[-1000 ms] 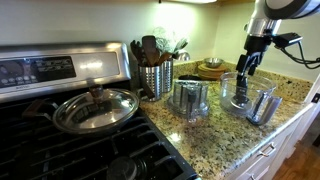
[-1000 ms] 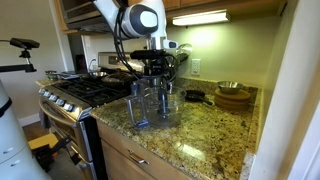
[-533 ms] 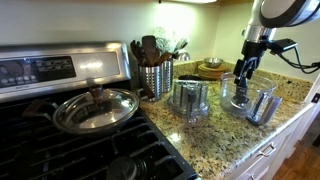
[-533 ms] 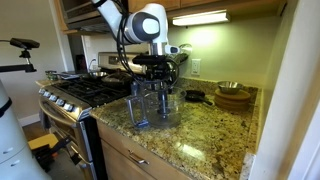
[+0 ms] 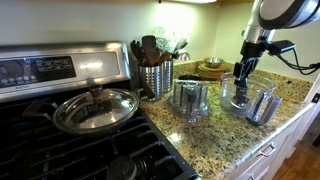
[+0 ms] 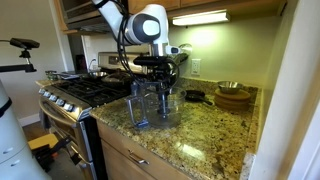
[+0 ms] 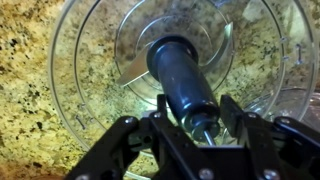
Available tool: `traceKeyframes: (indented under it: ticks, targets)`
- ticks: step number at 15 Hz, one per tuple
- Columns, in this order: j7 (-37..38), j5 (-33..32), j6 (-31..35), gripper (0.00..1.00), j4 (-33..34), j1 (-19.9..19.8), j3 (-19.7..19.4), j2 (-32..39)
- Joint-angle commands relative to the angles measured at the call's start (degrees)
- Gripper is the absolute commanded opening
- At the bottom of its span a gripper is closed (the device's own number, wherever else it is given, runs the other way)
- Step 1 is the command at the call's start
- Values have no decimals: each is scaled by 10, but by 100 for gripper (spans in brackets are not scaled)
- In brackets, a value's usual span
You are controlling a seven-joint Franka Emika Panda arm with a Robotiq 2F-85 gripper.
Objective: Remove the object from the appliance on the right and place it on the counter
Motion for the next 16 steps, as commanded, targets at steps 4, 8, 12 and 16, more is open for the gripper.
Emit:
traceKeyframes:
  ticks: [4, 8, 12, 16]
  targets:
    - [10, 1, 14, 19, -4, -8, 1, -13]
    - [12, -4, 5, 17, -6, -10, 1, -26]
    - [43, -46, -19, 68, -1, -9, 1, -21]
    - [84, -101, -58, 92, 0, -8, 3, -26]
